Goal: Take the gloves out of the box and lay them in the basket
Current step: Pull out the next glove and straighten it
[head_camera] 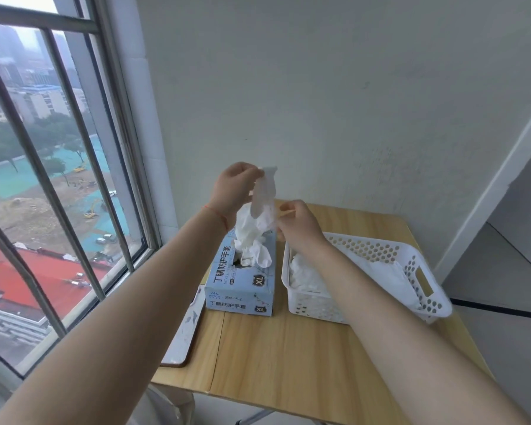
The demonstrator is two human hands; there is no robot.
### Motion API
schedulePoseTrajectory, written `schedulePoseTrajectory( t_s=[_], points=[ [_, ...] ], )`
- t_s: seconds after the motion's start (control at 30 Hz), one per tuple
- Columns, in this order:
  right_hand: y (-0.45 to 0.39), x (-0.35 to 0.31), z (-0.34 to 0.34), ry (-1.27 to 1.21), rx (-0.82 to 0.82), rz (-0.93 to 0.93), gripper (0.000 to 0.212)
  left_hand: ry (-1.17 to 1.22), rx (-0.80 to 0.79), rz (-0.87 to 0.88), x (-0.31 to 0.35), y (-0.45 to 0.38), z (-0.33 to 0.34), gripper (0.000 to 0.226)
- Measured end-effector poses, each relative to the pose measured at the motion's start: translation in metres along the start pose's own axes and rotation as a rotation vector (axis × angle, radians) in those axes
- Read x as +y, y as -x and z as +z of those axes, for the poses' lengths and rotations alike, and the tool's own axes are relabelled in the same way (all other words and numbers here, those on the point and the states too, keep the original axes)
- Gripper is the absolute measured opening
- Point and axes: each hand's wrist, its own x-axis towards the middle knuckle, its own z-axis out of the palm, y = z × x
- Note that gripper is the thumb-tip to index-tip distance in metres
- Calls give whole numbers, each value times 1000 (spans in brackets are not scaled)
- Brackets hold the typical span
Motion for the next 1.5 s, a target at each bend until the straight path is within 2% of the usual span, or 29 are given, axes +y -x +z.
schedulePoseTrajectory(
  t_s=[0.07,0.13,0.2,0.33,0.4,0.47,0.53,0.63,0.73,0.8,0.87,0.93,1.03,1.1,1.2,1.23,1.3,1.33,1.4,1.5],
  points=[
    [0,-5,-6,-190,48,14,9,200,-6,-88,7,5,-1,11],
    [1,-10,-11,-473,38,120,14,366,-19,-189,5,14,-4,24],
    [6,-14,-14,-714,-58,283,19,485,-13,-231,-8,24,-11,39],
    [15,-12,-19,-650,-339,359,26,618,30,-281,-35,32,-26,32],
    [16,-8,-23,-553,-456,317,17,697,61,-299,-42,33,-32,33],
    [17,-6,-24,-473,-474,277,10,751,42,-286,-43,34,-35,39],
    [15,-4,-22,-418,-374,265,8,703,73,-261,-42,35,-40,54],
    [13,-7,-24,-442,-197,212,11,429,93,-325,-48,31,-51,47],
    [18,-21,-32,-431,-259,144,2,-55,-111,-340,-42,38,-54,51],
    [24,-33,-35,-371,-329,119,11,-204,-174,-217,-37,43,-49,46],
    [29,-46,-34,-247,-340,93,25,-175,-321,-62,-30,51,-43,35],
    [33,-58,-31,-71,-309,54,30,-161,-463,7,-22,59,-36,19],
    [40,-70,-32,130,-198,28,22,-164,-462,40,-15,67,-28,19],
    [42,-73,-33,164,-116,-18,14,-213,-367,9,-17,68,-25,25],
    [44,-73,-33,205,-46,-106,10,-233,-227,-111,-28,64,-28,19],
    [44,-72,-34,211,-28,-122,9,-165,-250,-158,-30,65,-29,19],
    [45,-73,-33,205,2,-151,10,-26,-349,-249,-34,67,-32,34],
    [45,-73,-32,201,16,-165,12,-4,-410,-259,-35,68,-35,33],
    [45,-75,-32,184,41,-174,18,-48,-548,-255,-35,74,-40,20],
    [41,-76,-35,134,91,-120,26,-112,-669,-296,-40,73,-54,24]
  ],
)
